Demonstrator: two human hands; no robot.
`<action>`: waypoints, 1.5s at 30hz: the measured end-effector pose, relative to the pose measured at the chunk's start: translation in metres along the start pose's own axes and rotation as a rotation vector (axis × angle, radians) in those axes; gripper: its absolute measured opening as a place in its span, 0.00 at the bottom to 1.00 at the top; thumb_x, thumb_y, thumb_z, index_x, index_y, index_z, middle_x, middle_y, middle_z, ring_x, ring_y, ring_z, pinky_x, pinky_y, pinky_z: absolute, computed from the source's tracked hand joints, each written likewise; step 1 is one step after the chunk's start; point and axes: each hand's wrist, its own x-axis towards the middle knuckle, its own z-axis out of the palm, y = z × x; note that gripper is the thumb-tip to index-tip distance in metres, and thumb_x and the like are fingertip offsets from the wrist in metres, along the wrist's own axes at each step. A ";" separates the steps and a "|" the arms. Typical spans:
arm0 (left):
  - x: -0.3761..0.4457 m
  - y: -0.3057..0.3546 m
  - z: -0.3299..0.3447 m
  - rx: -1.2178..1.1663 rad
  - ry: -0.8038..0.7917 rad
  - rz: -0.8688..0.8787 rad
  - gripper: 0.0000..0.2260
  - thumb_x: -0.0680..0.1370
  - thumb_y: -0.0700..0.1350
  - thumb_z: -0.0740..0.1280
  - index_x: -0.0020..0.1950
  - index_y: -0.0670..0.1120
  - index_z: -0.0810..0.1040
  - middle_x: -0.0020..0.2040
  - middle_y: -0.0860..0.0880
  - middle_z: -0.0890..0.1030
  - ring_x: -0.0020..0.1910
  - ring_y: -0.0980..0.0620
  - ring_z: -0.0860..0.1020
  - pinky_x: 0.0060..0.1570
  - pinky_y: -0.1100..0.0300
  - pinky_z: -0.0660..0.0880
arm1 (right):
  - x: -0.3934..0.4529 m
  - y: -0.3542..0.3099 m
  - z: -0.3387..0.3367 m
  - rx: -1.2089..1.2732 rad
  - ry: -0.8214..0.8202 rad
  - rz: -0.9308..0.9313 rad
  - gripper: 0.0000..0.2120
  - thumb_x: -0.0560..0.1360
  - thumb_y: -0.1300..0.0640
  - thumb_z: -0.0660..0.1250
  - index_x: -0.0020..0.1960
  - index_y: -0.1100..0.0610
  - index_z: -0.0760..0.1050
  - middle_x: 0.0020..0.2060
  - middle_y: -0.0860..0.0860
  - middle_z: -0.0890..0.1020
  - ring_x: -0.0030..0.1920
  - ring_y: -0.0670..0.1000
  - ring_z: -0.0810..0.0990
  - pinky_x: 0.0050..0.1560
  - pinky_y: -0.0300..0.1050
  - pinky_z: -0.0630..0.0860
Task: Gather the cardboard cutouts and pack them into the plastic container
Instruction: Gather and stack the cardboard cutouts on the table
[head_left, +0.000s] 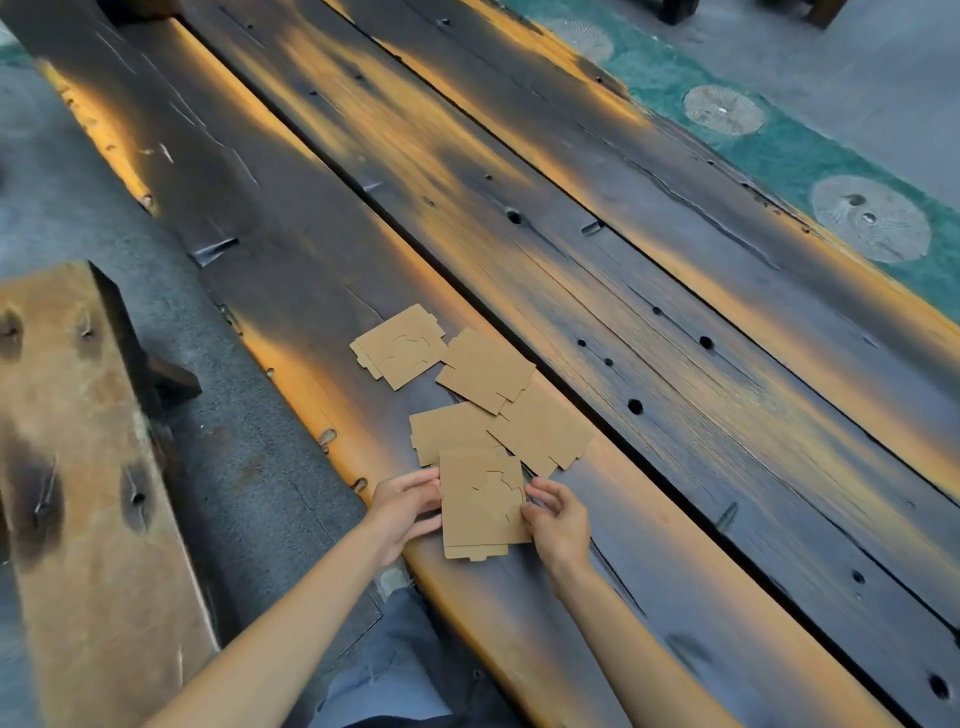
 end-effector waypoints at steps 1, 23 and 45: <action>0.001 0.004 -0.004 -0.014 0.006 0.005 0.18 0.79 0.33 0.69 0.69 0.41 0.79 0.56 0.44 0.88 0.55 0.48 0.86 0.47 0.55 0.83 | 0.002 -0.004 0.007 -0.003 -0.006 -0.004 0.14 0.78 0.70 0.67 0.58 0.55 0.79 0.52 0.49 0.86 0.48 0.49 0.84 0.51 0.46 0.80; 0.044 0.099 -0.095 -0.159 0.125 0.062 0.17 0.78 0.29 0.68 0.65 0.43 0.79 0.55 0.43 0.88 0.46 0.51 0.88 0.36 0.60 0.84 | 0.103 -0.123 0.103 -1.073 -0.112 -0.366 0.36 0.77 0.49 0.72 0.80 0.54 0.60 0.81 0.55 0.59 0.80 0.57 0.58 0.78 0.54 0.61; 0.089 0.151 -0.121 -0.169 0.082 0.072 0.13 0.79 0.31 0.69 0.58 0.47 0.78 0.49 0.45 0.89 0.45 0.52 0.88 0.34 0.62 0.83 | 0.131 -0.130 0.130 -1.603 -0.203 -0.498 0.37 0.81 0.38 0.54 0.82 0.58 0.51 0.72 0.66 0.66 0.67 0.66 0.72 0.62 0.56 0.76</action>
